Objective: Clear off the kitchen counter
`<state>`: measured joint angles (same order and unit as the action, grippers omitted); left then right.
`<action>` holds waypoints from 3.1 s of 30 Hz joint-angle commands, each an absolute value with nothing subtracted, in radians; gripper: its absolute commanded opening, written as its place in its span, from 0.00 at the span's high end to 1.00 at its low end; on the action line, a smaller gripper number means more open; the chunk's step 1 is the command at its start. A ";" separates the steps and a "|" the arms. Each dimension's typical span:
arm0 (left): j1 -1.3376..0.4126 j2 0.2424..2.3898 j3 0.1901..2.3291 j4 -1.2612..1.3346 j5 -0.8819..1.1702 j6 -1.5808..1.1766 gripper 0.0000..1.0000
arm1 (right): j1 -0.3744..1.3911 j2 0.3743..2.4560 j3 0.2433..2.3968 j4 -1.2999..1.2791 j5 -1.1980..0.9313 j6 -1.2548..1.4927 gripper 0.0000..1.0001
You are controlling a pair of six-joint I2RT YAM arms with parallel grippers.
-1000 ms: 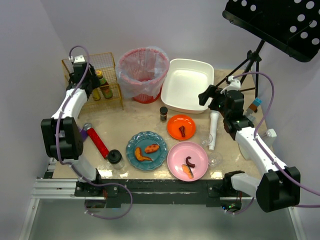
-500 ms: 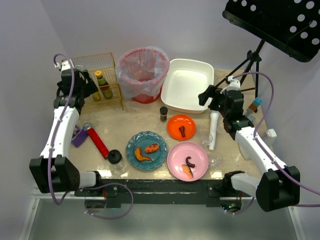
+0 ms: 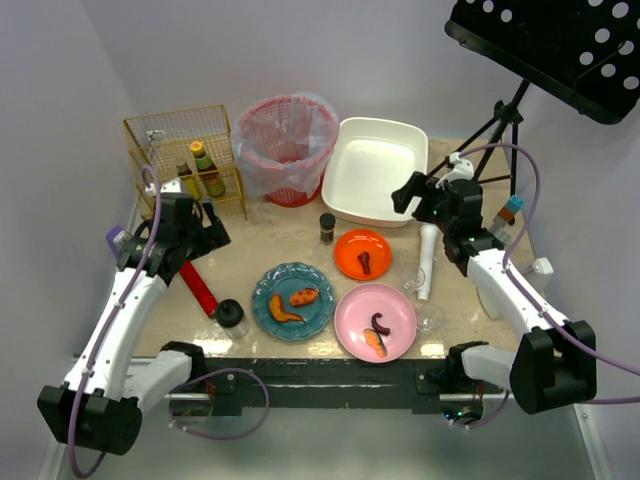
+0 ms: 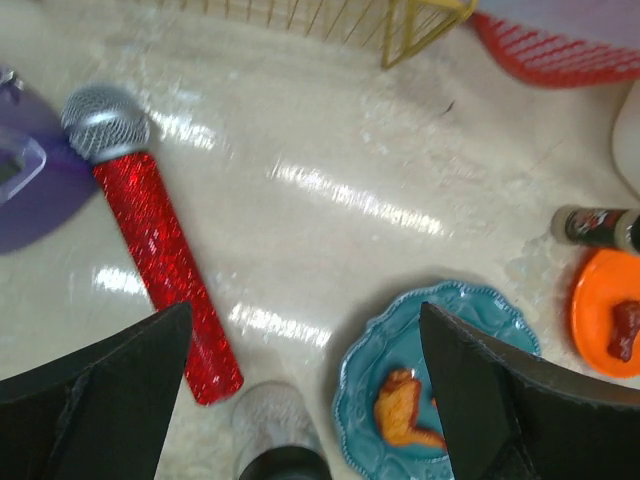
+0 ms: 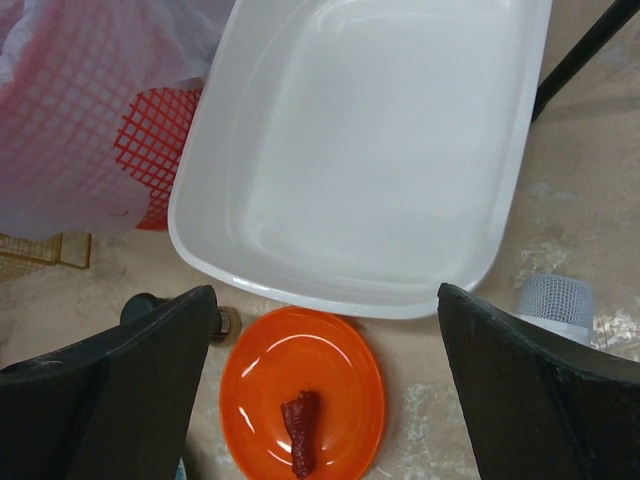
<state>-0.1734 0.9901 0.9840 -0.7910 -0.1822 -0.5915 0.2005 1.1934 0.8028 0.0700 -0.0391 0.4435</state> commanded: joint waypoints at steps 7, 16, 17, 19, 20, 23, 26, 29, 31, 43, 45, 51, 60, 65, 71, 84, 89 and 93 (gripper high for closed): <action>-0.193 0.899 0.905 -1.026 -0.092 -0.634 0.00 | 0.198 1.143 0.764 0.121 -0.077 0.477 0.03; -0.302 0.867 0.836 -1.032 -0.057 -0.721 0.00 | 0.198 1.155 0.761 0.130 -0.081 0.480 0.03; -0.322 0.874 0.830 -1.028 -0.058 -0.736 0.00 | 0.198 1.157 0.759 0.133 -0.083 0.482 0.03; -0.368 0.885 0.819 -1.028 -0.066 -0.762 0.00 | 0.198 1.157 0.756 0.132 -0.083 0.480 0.03; -0.395 0.891 0.813 -1.031 -0.077 -0.778 0.00 | 0.198 1.155 0.756 0.130 -0.083 0.480 0.03; -0.463 0.911 0.819 -1.061 -0.116 -0.811 0.00 | 0.198 1.151 0.755 0.129 -0.080 0.476 0.03; -0.495 0.922 0.836 -1.110 -0.172 -0.824 0.00 | 0.198 1.149 0.753 0.124 -0.078 0.474 0.03; -0.503 0.922 0.845 -1.147 -0.208 -0.827 0.00 | 0.198 1.149 0.750 0.127 -0.080 0.474 0.03; -0.508 0.922 0.845 -1.170 -0.229 -0.833 0.00 | 0.198 1.152 0.749 0.130 -0.081 0.477 0.03; -0.563 0.928 0.798 -1.172 -0.235 -0.870 0.11 | 0.198 1.175 0.749 0.149 -0.106 0.485 0.03; -0.569 0.928 0.793 -1.170 -0.236 -0.874 0.13 | 0.198 1.175 0.747 0.147 -0.104 0.485 0.03; -0.591 0.936 0.778 -1.157 -0.236 -0.885 0.19 | 0.198 1.180 0.747 0.149 -0.104 0.488 0.03; -0.609 0.950 0.778 -1.146 -0.241 -0.881 0.31 | 0.198 1.177 0.752 0.141 -0.104 0.486 0.03; -0.611 0.948 0.788 -1.157 -0.248 -0.868 0.44 | 0.198 1.177 0.747 0.147 -0.104 0.491 0.03; -0.611 0.948 0.842 -1.138 -0.262 -0.833 0.78 | 0.198 1.180 0.747 0.150 -0.109 0.495 0.03; -0.490 1.213 1.339 -1.069 -0.436 -0.603 1.00 | 0.198 1.155 0.785 0.098 -0.087 0.465 0.03; -0.325 1.291 1.463 -0.999 -0.368 -0.459 1.00 | 0.198 1.146 0.781 0.092 -0.087 0.460 0.03; -0.253 1.371 1.592 -0.965 -0.335 -0.393 1.00 | 0.198 1.150 0.784 0.091 -0.090 0.457 0.03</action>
<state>-0.3050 1.3334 1.4502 -1.0634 -0.3698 -0.5201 0.2005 1.1767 0.7460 0.0849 -0.0963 0.4728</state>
